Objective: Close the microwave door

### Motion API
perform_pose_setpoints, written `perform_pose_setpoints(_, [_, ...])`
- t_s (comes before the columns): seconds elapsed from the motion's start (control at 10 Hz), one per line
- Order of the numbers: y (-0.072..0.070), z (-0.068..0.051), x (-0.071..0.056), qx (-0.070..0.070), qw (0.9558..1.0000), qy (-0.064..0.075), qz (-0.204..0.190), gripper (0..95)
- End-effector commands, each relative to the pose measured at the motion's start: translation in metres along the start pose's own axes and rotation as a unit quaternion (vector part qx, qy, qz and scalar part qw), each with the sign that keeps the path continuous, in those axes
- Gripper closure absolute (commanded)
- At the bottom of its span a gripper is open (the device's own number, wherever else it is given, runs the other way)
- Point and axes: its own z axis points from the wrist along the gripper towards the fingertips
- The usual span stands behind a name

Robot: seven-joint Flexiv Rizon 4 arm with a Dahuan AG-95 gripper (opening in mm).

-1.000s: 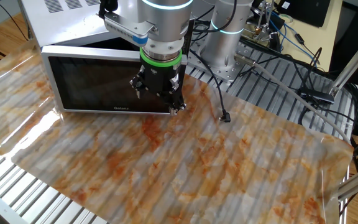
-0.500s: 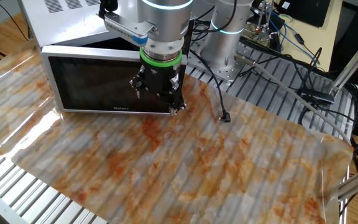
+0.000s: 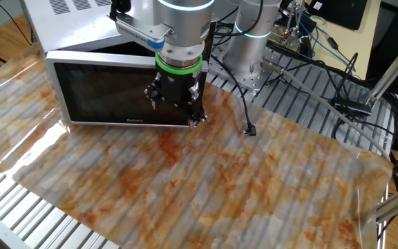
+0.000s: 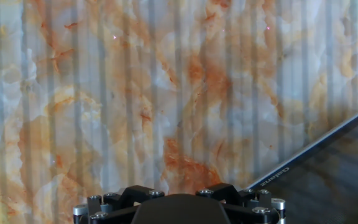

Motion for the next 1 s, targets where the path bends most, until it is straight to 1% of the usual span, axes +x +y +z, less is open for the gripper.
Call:
perform_pose_setpoints(0.1, [0.0000,0.0000,0.0000,-0.032,0.9939,-0.068,0.081,95.0])
perform_pose_setpoints(1.0, [0.0002,0.0004,0.0000,-0.032,0.9941,-0.067,0.079,95.0])
